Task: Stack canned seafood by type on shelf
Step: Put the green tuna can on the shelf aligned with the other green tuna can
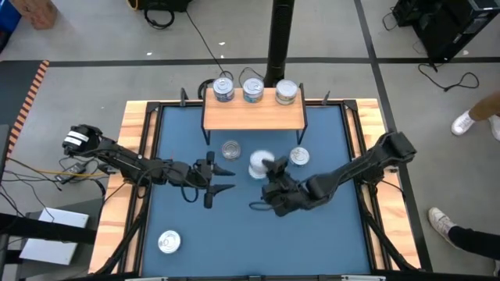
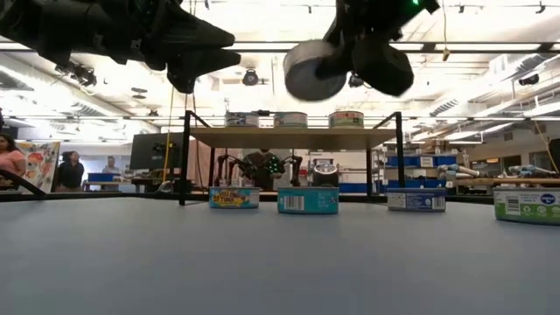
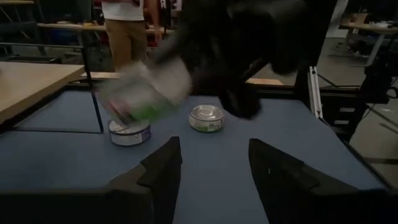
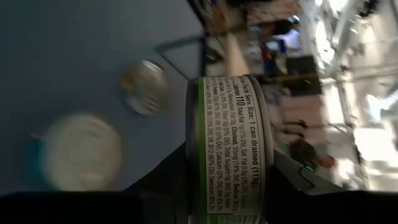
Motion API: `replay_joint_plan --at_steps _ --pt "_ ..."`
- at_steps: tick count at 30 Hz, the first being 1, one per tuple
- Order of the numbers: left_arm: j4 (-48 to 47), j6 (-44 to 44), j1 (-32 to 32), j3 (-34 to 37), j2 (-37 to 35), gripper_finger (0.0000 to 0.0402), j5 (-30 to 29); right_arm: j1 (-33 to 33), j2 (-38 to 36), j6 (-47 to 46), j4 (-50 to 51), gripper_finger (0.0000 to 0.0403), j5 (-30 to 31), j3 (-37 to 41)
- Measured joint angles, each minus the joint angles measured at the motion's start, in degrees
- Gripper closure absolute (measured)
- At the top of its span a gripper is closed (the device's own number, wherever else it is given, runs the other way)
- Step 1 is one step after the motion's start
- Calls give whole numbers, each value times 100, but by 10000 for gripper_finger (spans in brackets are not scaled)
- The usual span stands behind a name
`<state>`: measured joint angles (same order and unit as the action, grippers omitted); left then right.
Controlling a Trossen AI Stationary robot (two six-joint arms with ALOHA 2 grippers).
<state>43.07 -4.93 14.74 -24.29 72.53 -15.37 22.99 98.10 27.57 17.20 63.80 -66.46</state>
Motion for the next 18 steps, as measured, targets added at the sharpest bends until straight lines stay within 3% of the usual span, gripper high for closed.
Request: replay_joint_plan --at_steps 8,18 --pt "88 11 -9 0 0 211 -49 -982 -652 977 222 261 329 0" --pt "166 33 -11 0 4 211 -84 -2247 -670 1102 510 261 -64 0"
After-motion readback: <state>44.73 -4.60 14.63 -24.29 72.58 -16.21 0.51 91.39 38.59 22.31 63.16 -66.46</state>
